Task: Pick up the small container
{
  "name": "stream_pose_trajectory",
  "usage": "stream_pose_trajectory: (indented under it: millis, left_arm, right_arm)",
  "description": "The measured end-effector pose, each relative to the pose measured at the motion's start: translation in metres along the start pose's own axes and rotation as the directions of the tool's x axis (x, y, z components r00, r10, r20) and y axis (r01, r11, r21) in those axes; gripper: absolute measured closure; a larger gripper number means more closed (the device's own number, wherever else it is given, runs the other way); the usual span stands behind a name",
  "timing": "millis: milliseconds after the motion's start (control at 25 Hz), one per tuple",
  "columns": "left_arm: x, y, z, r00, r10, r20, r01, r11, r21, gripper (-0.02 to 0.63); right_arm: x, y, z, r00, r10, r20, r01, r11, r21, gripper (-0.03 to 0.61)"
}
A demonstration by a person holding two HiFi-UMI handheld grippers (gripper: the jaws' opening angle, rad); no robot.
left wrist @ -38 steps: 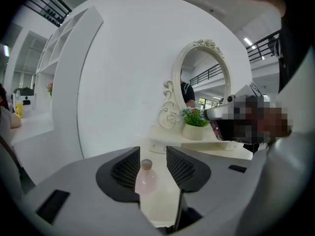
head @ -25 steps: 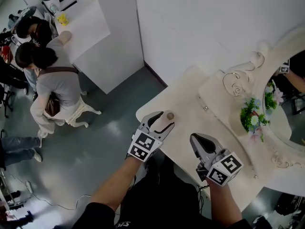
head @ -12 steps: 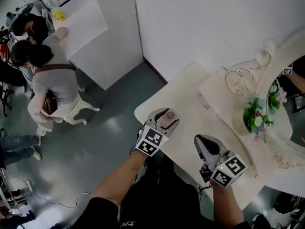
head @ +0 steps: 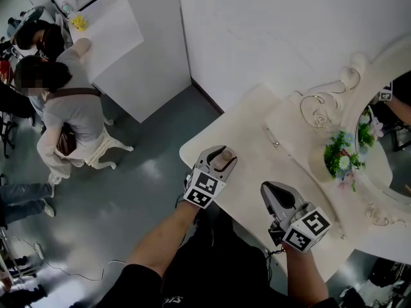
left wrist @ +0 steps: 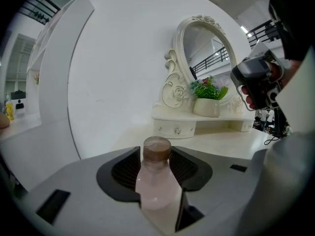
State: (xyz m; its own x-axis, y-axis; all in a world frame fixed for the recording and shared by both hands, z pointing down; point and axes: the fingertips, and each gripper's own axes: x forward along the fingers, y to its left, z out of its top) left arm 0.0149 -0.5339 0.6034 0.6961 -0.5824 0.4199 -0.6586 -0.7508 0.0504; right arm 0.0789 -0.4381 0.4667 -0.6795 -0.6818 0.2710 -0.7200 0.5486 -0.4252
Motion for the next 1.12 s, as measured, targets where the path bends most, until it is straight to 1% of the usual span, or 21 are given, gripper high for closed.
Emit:
stream_pose_trajectory:
  millis: [160, 280, 400, 520, 640, 840, 1000, 1120]
  left_arm:
    - [-0.003, -0.003, 0.003, 1.000, 0.017, -0.016, -0.017, 1.000, 0.012, 0.460]
    - [-0.004, -0.005, 0.003, 1.000, 0.010, -0.026, -0.010, 1.000, 0.004, 0.463]
    - [-0.006, -0.005, 0.011, 1.000, 0.013, -0.010, -0.013, 1.000, -0.012, 0.465]
    - [-0.013, -0.006, 0.030, 1.000, 0.015, 0.019, -0.015, 1.000, -0.009, 0.465]
    - [-0.028, -0.008, 0.054, 0.999, 0.022, 0.045, -0.022, 1.000, 0.010, 0.465]
    - [-0.059, -0.011, 0.089, 0.997, 0.020, 0.072, -0.023, 0.999, 0.038, 0.465]
    - [-0.087, -0.011, 0.108, 0.996, 0.009, 0.087, -0.014, 0.998, 0.057, 0.465]
    - [-0.107, -0.008, 0.123, 0.995, 0.004, 0.102, -0.010, 0.998, 0.055, 0.465]
  right_arm:
    - [-0.001, 0.005, 0.003, 1.000, 0.007, -0.001, -0.007, 1.000, -0.002, 0.568]
    - [-0.002, 0.008, 0.006, 1.000, 0.013, 0.003, -0.013, 1.000, -0.006, 0.568]
    - [-0.002, 0.009, 0.007, 1.000, 0.015, 0.008, -0.015, 1.000, -0.013, 0.568]
    - [-0.003, 0.010, 0.012, 1.000, 0.013, 0.021, -0.012, 1.000, -0.016, 0.568]
    - [-0.005, 0.015, 0.022, 0.999, 0.011, 0.050, -0.010, 1.000, -0.020, 0.568]
    - [-0.015, 0.028, 0.042, 0.992, -0.001, 0.128, 0.005, 1.000, -0.029, 0.568]
    - [-0.025, 0.044, 0.054, 0.984, -0.021, 0.176, 0.031, 0.998, -0.056, 0.569]
    - [-0.032, 0.055, 0.062, 0.979, -0.042, 0.199, 0.060, 0.995, -0.085, 0.569]
